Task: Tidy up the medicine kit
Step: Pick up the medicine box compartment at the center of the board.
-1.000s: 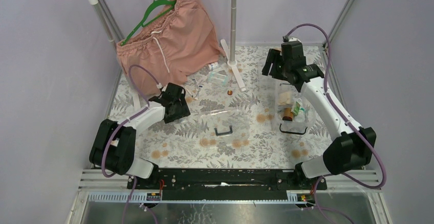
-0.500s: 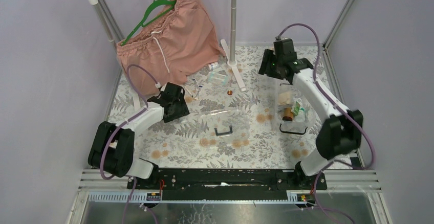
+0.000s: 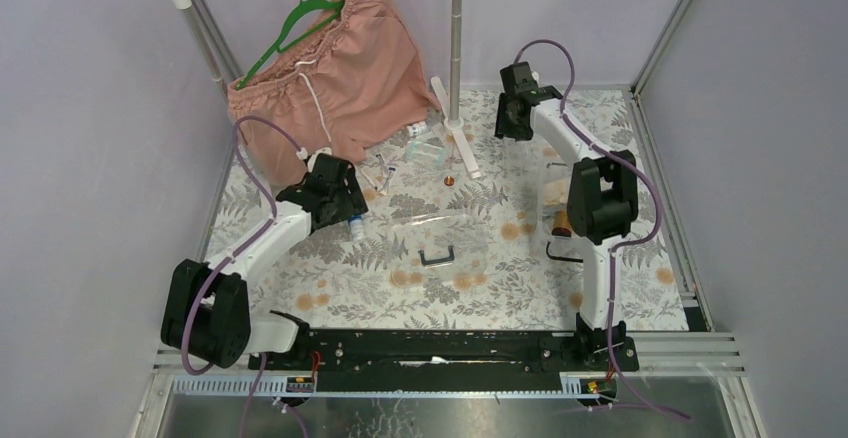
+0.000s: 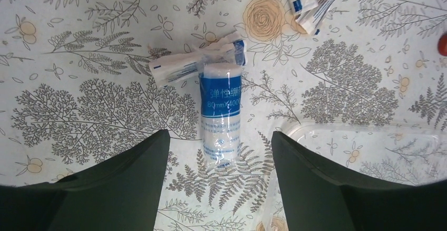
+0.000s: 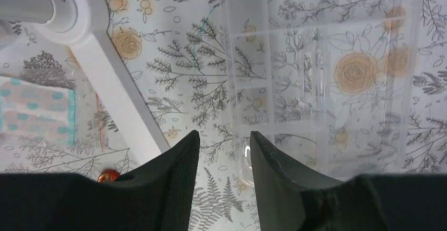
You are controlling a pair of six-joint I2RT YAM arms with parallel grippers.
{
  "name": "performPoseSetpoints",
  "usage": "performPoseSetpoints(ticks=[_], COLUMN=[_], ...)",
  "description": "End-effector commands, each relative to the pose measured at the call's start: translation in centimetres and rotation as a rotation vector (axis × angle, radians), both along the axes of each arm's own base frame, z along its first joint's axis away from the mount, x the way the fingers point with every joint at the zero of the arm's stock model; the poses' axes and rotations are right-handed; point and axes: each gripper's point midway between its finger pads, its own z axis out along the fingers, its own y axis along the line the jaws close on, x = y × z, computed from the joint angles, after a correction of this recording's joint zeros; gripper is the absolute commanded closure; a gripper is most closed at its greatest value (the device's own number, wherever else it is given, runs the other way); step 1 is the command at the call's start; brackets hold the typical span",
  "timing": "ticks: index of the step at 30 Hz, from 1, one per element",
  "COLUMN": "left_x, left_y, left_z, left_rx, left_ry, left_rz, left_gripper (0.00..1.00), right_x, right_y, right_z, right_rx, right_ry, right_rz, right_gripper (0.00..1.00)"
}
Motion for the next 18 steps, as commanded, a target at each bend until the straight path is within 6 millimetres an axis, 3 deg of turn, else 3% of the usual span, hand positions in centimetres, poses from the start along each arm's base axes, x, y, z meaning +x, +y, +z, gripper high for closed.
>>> performPoseSetpoints(ticks=[1, 18], left_x=[0.7, 0.8], left_y=[0.3, 0.5], left_z=[2.1, 2.8], left_rx=[0.028, 0.034], left_ry=[-0.057, -0.072], left_rz=[-0.007, -0.008], left_gripper=[0.21, 0.21], right_x=[1.5, 0.5], right_y=[-0.9, -1.4], right_z=[-0.3, -7.1], right_rx=[-0.089, -0.149], right_ry=[0.001, 0.146], right_rz=[0.02, 0.042], right_gripper=[0.53, 0.61])
